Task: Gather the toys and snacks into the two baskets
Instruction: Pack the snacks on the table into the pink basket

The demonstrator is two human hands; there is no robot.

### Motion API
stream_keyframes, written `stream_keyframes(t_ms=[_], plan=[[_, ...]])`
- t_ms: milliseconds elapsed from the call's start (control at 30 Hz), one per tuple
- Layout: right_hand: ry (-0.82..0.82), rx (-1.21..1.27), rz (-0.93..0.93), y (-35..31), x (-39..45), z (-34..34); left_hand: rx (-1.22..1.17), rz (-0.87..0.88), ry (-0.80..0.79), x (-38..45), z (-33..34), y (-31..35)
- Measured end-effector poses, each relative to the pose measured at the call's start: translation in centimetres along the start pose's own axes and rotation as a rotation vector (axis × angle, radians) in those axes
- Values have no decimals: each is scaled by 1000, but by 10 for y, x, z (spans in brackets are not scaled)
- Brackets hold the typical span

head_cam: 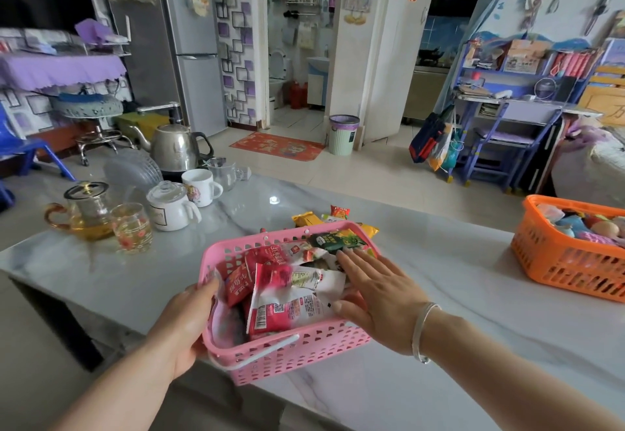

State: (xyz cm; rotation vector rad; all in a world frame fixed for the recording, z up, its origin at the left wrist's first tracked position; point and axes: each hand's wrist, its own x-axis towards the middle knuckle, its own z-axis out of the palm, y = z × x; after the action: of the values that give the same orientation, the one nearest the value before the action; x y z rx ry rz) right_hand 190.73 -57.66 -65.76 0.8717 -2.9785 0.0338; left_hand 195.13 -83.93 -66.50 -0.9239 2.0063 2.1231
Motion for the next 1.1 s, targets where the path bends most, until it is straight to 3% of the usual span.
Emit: stream_keyframes(t_ms=[167,267,333,433,600,900,1100], plan=[[151,112,-27,-7,21,11,-17,-7,53,9,-15,1],[357,311,-27,-3,32,16,-45,-5,94,15,-28,3],[493,394,66,9,42,21,-56,1,117,19,-36,7],[572,451,288,34,63,34,-72,20,151,26,-49,13],[412,336,441,67,93,67,-100,26,193,43,-65,18],[4,88,423,85,157,122,-79,17,224,69,-75,12],[-89,3,441,94,181,142,-72,-4,194,79,-80,8]])
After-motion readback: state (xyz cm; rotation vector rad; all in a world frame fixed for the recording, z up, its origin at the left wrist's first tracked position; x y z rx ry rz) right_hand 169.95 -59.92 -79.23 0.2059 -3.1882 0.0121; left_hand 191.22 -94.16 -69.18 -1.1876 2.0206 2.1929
